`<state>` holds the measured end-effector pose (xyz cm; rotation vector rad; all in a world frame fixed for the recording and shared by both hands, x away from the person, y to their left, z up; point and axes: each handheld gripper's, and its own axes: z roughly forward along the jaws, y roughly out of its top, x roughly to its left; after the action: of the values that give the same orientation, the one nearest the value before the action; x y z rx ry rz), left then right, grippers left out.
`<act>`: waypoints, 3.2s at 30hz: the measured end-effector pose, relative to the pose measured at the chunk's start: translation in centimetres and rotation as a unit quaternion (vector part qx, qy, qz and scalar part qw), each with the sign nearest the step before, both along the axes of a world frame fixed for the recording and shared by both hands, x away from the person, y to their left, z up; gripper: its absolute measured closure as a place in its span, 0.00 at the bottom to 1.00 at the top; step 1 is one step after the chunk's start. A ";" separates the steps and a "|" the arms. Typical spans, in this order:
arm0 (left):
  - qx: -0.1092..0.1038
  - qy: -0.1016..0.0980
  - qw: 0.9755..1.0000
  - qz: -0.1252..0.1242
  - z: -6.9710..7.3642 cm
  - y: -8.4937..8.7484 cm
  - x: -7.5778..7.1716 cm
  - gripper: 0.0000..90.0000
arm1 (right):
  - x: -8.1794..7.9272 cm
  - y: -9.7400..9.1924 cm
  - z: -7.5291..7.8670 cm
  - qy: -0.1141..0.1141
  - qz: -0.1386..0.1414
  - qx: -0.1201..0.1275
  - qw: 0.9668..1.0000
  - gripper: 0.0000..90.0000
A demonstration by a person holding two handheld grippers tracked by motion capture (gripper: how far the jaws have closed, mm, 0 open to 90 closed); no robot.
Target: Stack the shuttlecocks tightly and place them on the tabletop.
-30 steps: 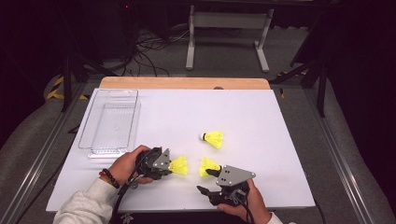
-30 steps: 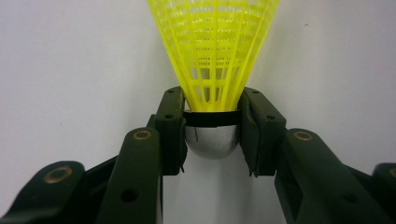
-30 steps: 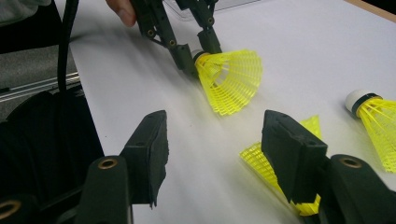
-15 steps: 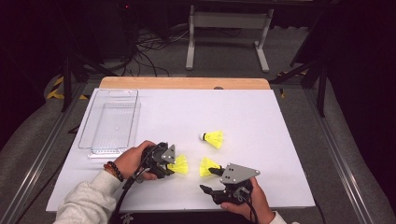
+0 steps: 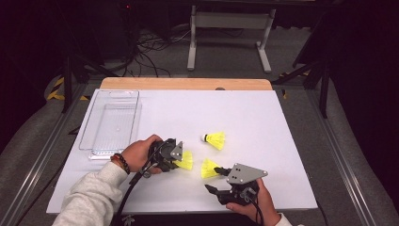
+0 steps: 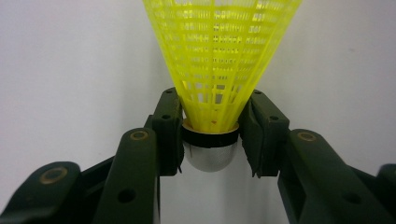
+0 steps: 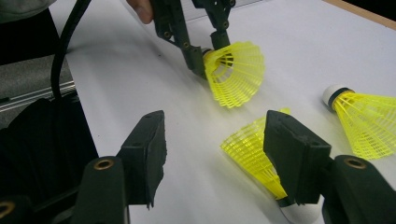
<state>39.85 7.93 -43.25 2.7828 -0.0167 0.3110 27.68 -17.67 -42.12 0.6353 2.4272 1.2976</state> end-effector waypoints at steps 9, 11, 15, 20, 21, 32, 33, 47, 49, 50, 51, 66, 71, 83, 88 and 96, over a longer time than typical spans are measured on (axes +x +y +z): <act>0.018 -0.022 1.000 -0.010 0.5 -0.9 2.5 0.69 | 0.1 0.1 0.0 0.000 -0.001 0.000 1.000 0.44; 0.011 -0.018 1.000 -0.003 0.4 -1.0 3.2 0.69 | 0.1 0.0 0.0 -0.001 -0.003 -0.001 1.000 0.44; -0.001 -0.006 1.000 0.010 0.0 -1.1 4.2 0.69 | 0.1 -0.2 0.0 -0.001 -0.006 -0.002 1.000 0.43; 0.001 -0.017 1.000 0.010 -0.4 -1.1 4.9 0.69 | 0.1 -0.2 0.0 -0.003 -0.006 -0.003 1.000 0.43; 0.007 -0.019 1.000 0.006 -0.4 -1.0 5.0 0.69 | 0.1 -0.2 0.0 -0.003 -0.006 -0.004 1.000 0.43; -0.029 -0.007 0.999 0.023 -0.4 0.0 5.4 0.63 | 0.1 0.0 0.0 -0.001 -0.004 -0.010 1.000 0.41; -0.033 -0.010 0.999 0.023 -0.3 0.1 5.4 0.60 | 0.1 0.0 0.0 0.000 -0.003 -0.010 1.000 0.41; -0.078 0.003 0.996 0.036 0.4 0.4 5.0 0.39 | 0.0 0.0 0.1 -0.004 -0.004 -0.009 1.000 0.40; -0.079 0.012 0.996 0.035 0.4 0.4 5.0 0.39 | 0.0 0.0 0.1 -0.005 -0.004 -0.008 1.000 0.39; -0.079 0.011 0.996 0.032 0.4 0.4 5.0 0.38 | 0.0 0.0 0.1 -0.004 -0.003 -0.007 1.000 0.39; -0.079 0.011 0.996 0.031 0.4 0.3 5.0 0.37 | 0.0 0.0 0.1 -0.004 -0.003 -0.007 1.000 0.39; -0.100 -0.009 0.994 0.033 1.3 0.4 4.2 0.33 | 0.1 -0.3 0.3 -0.008 -0.008 0.001 1.000 0.39; -0.121 -0.026 0.991 0.042 2.1 1.1 3.4 0.26 | 0.2 -0.5 0.4 -0.011 -0.012 0.001 1.000 0.39; -0.203 -0.069 0.975 0.053 3.5 3.7 -0.3 0.19 | 0.4 -0.9 0.8 -0.026 -0.020 -0.001 0.999 0.39; -0.227 -0.077 0.969 0.061 3.4 4.6 -1.4 0.18 | 0.5 -1.1 0.9 -0.031 -0.023 -0.003 0.999 0.39; -0.281 -0.081 0.954 0.072 3.4 6.3 -3.6 0.18 | 0.8 -1.6 1.1 -0.036 -0.031 0.000 0.999 0.39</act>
<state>36.24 14.22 -39.90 2.1909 0.2035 0.4938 28.51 -19.32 -41.05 0.6487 2.3319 1.2728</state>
